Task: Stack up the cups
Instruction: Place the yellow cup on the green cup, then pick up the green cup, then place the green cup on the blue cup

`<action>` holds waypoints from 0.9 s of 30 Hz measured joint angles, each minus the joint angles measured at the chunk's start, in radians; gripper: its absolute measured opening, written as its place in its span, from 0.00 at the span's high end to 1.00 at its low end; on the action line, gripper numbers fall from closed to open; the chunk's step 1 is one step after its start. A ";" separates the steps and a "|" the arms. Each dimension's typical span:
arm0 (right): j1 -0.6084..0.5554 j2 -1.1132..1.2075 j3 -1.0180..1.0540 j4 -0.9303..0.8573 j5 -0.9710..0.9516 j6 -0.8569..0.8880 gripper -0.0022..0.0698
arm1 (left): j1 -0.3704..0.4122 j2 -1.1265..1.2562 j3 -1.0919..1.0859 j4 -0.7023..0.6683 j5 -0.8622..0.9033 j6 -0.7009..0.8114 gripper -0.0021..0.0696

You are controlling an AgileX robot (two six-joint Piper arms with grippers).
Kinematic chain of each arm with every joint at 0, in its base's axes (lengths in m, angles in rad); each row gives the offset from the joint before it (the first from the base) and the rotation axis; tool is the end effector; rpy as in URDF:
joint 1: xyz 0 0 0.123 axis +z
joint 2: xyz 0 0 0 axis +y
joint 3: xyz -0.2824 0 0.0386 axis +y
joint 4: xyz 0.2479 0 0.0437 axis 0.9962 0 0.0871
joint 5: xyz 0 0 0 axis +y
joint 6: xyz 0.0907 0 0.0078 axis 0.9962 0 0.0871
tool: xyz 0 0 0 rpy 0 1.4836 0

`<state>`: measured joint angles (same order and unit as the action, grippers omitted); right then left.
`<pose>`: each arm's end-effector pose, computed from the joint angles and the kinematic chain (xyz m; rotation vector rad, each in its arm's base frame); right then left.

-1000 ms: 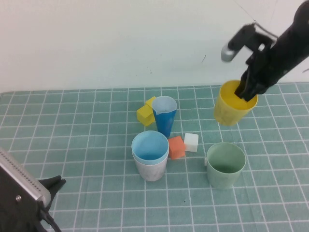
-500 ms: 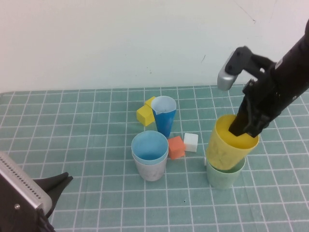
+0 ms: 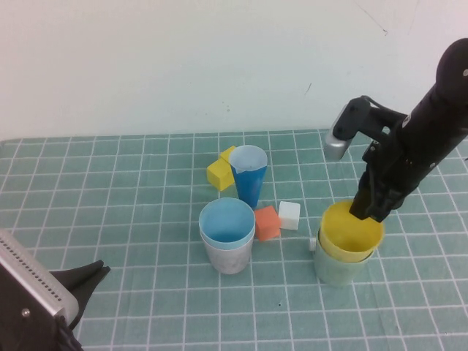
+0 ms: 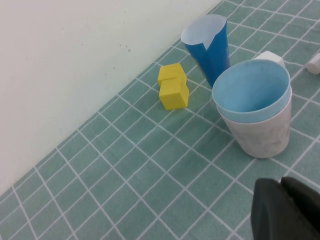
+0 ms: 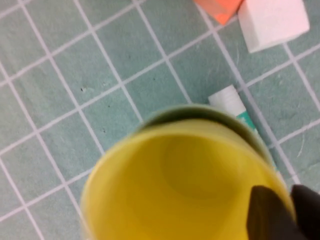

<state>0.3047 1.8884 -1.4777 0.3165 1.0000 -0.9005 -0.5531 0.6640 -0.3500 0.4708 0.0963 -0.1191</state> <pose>0.3677 0.1407 0.2356 -1.4280 2.4195 0.2862 0.1188 -0.0686 0.2643 0.7951 1.7084 -0.0982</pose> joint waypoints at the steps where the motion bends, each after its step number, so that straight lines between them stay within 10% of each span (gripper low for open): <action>1: 0.000 0.007 0.000 -0.001 0.000 0.000 0.82 | 0.000 0.000 0.000 0.000 0.000 0.000 0.97; 6: 0.000 0.047 0.000 -0.003 -0.002 0.000 0.48 | 0.000 0.000 0.000 0.000 0.000 0.000 0.97; 10: 0.000 0.095 0.000 -0.003 -0.004 0.000 0.42 | 0.000 0.000 0.000 0.002 0.000 0.000 0.97; 18: 0.000 0.151 -0.021 -0.001 -0.001 0.000 0.87 | 0.000 0.000 0.000 0.005 -0.008 0.000 0.97; 27: 0.057 0.089 -0.322 0.066 0.149 0.012 0.91 | 0.000 0.000 0.000 0.005 -0.020 0.000 0.97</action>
<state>0.3622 1.9772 -1.7996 0.3826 1.1491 -0.8880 -0.5531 0.6640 -0.3500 0.4755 0.0764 -0.1191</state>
